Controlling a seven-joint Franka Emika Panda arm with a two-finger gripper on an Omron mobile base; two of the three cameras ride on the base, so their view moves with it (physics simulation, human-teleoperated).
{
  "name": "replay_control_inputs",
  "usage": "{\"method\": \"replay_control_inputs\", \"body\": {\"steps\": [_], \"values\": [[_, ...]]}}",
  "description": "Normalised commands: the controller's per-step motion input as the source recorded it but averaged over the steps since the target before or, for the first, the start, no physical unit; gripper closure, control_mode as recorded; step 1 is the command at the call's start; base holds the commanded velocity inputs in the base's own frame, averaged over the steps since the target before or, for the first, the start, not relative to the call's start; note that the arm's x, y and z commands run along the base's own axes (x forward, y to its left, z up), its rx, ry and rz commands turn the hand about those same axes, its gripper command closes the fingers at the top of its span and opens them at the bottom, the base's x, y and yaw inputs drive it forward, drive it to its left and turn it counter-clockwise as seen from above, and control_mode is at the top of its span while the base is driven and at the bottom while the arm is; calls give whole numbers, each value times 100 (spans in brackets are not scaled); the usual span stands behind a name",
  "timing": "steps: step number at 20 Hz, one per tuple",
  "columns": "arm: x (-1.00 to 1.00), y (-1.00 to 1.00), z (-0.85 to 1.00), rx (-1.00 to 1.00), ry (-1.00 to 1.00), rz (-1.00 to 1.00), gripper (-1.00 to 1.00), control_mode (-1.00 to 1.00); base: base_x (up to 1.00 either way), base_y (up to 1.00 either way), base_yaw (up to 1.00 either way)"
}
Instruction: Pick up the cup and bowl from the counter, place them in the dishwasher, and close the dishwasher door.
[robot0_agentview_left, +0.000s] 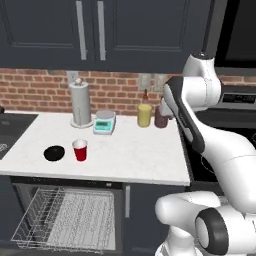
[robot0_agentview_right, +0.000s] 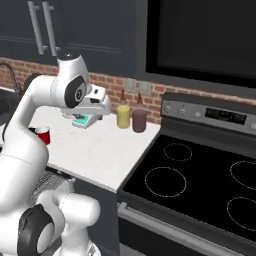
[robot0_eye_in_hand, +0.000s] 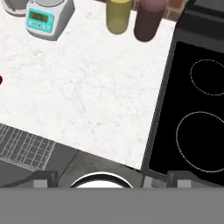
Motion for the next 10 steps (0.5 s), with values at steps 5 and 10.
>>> {"method": "replay_control_inputs", "body": {"steps": [5,10], "values": [[0,0,0,0,0,0,-100,100,0,0,83],[0,0,0,0,0,0,-100,100,-3,-1,80]]}}
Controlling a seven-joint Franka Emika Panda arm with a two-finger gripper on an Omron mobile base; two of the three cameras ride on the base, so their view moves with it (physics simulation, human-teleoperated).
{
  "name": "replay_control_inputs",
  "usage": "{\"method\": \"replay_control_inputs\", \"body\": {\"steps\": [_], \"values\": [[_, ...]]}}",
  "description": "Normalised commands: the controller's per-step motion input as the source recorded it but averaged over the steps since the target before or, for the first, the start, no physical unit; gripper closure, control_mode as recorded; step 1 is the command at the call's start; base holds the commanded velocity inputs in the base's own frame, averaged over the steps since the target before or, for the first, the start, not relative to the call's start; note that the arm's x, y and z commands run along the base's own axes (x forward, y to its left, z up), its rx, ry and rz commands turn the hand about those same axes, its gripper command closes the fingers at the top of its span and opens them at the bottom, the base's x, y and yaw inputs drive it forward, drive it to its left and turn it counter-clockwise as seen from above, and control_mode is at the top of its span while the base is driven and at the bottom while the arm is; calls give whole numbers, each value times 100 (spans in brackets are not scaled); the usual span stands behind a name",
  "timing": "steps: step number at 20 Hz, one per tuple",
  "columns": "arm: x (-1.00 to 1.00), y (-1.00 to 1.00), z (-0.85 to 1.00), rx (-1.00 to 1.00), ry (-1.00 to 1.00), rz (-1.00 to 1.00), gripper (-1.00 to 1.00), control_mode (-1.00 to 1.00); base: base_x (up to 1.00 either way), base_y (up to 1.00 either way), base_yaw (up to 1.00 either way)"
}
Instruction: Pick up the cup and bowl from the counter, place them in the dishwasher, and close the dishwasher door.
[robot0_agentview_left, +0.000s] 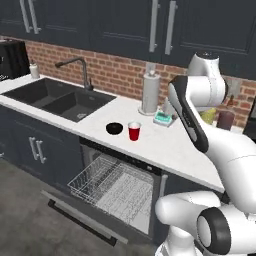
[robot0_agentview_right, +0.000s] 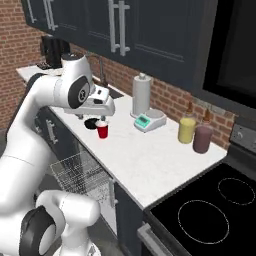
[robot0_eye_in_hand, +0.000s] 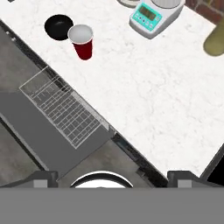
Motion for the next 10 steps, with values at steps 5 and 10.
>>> {"method": "replay_control_inputs", "body": {"steps": [5,10], "values": [[0,0,0,0,0,0,-100,100,-6,-1,76],[0,0,0,0,0,0,-100,100,-2,-9,65]]}}
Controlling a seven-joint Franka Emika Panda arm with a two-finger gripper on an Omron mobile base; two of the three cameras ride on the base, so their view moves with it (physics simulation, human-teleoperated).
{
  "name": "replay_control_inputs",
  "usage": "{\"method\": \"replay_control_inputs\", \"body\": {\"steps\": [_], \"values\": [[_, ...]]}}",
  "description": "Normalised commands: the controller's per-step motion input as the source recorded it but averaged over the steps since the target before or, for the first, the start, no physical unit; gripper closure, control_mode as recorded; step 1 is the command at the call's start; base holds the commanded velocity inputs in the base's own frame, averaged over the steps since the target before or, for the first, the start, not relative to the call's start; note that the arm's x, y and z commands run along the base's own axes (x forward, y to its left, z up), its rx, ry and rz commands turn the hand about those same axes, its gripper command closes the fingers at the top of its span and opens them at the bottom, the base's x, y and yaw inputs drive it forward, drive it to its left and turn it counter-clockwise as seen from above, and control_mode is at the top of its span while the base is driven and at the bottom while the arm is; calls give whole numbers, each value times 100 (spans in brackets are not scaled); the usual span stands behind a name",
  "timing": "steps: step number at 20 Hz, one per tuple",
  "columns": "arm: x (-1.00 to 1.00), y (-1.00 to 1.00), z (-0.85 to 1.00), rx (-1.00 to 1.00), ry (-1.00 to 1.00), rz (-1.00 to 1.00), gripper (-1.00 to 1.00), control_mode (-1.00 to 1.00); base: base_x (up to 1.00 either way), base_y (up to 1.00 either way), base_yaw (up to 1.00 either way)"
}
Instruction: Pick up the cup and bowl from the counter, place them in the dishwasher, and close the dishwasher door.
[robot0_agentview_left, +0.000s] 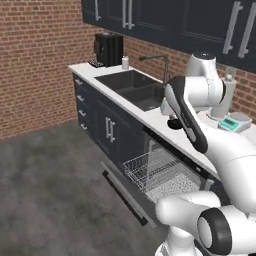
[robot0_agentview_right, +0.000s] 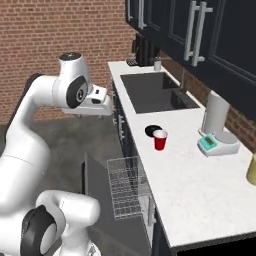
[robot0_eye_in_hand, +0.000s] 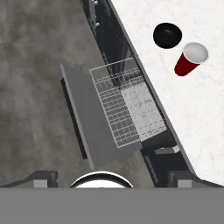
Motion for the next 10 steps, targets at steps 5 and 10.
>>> {"method": "replay_control_inputs", "body": {"steps": [5,10], "values": [[0,0,0,0,0,0,-100,100,-6,-35,47],[0,0,0,0,0,0,-100,100,-4,-46,24]]}}
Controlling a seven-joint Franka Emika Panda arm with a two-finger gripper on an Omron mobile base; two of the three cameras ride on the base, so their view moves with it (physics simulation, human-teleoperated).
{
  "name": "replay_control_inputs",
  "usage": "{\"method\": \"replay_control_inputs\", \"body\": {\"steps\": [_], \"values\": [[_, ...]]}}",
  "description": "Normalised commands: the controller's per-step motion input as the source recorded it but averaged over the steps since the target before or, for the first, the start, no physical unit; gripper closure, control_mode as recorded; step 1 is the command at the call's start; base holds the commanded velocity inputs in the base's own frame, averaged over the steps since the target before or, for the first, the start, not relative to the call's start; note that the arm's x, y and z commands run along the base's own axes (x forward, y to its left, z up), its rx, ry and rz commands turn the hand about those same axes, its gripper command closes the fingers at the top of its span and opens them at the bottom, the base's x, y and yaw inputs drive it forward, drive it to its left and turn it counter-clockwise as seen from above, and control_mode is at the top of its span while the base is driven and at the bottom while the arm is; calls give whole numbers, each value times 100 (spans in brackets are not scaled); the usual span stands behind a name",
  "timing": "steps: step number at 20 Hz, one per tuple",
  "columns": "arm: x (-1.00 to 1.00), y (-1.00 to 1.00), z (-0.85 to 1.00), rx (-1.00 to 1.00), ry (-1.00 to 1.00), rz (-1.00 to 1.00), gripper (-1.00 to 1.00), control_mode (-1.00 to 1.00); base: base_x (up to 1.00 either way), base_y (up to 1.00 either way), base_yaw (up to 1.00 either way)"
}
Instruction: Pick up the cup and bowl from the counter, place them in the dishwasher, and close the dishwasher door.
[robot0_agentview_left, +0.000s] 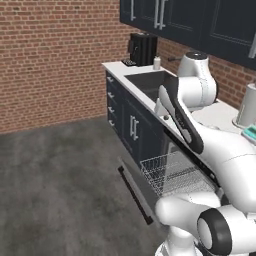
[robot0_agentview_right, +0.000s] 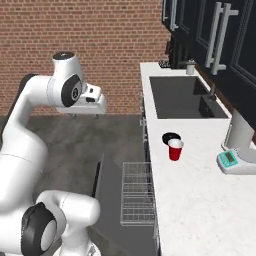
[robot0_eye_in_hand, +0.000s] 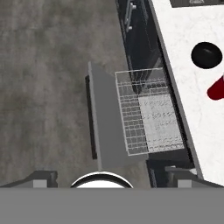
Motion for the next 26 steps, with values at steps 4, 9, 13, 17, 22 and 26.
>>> {"method": "replay_control_inputs", "body": {"steps": [4,9,13,17,22,26], "values": [[0,0,0,0,0,0,-100,100,0,-55,12],[0,0,0,0,0,0,-100,100,0,-47,1],[0,0,0,0,0,0,-100,100,0,-37,-4],[0,0,0,0,0,0,-100,100,0,-36,-10],[0,0,0,0,0,0,-100,100,0,-48,-13],[6,-33,-9,0,4,-7,-100,-100,1,-31,-7]]}}
